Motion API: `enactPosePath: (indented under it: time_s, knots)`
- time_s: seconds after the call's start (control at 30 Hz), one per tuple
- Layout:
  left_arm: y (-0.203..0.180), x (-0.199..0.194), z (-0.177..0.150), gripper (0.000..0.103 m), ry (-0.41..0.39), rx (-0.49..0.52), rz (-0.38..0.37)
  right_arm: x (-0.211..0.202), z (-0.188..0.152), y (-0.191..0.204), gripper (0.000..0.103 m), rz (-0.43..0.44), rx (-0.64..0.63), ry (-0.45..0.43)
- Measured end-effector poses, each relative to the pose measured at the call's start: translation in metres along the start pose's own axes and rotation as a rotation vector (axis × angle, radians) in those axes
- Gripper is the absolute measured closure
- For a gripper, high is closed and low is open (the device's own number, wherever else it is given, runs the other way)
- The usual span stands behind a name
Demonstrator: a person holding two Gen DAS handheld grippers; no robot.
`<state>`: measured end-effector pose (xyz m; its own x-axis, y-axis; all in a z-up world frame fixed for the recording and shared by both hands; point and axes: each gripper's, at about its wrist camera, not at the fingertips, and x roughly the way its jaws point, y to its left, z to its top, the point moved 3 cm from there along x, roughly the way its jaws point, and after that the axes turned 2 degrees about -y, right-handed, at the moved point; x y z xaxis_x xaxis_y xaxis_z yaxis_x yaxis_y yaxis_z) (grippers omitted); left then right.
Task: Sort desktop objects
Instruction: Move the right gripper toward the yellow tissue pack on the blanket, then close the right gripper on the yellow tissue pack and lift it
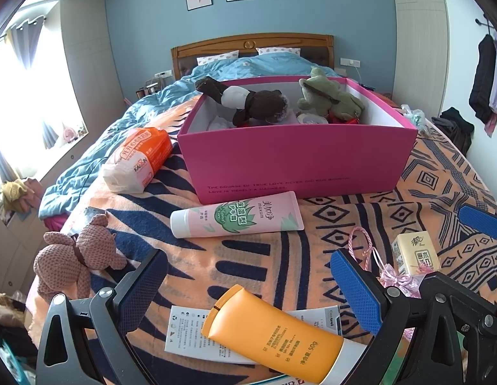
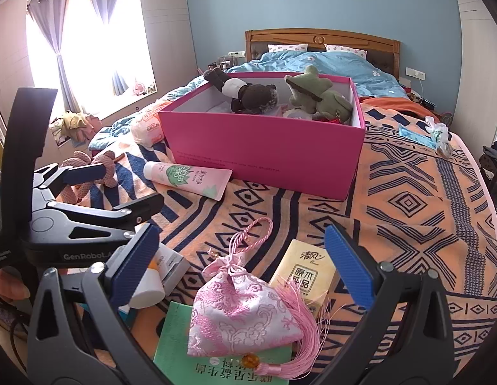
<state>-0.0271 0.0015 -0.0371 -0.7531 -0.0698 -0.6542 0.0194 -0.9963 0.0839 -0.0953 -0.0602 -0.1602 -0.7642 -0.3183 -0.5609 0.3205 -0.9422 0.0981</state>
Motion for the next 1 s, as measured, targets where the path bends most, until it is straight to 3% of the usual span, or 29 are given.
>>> enactPosePath:
  time_s: [0.57,0.77,0.93,0.97,1.0]
  knots:
    - [-0.006,0.004,0.0,0.0,0.011,0.013,-0.039,-0.002,0.002,-0.013,0.0,-0.018,0.02,0.014]
    - [-0.014,0.014,0.0,0.0,0.036,0.035,-0.058,0.006,-0.003,-0.041,0.0,-0.05,0.081,0.101]
    - [-0.022,0.018,0.0,0.0,0.044,0.062,-0.067,0.02,-0.012,-0.058,0.009,-0.057,0.102,0.179]
    - [-0.023,0.019,0.0,0.0,0.043,0.066,-0.068,0.025,-0.016,-0.063,0.013,-0.041,0.118,0.211]
    - [-0.024,0.02,0.0,0.0,0.043,0.069,-0.07,0.029,-0.018,-0.066,0.026,-0.026,0.134,0.23]
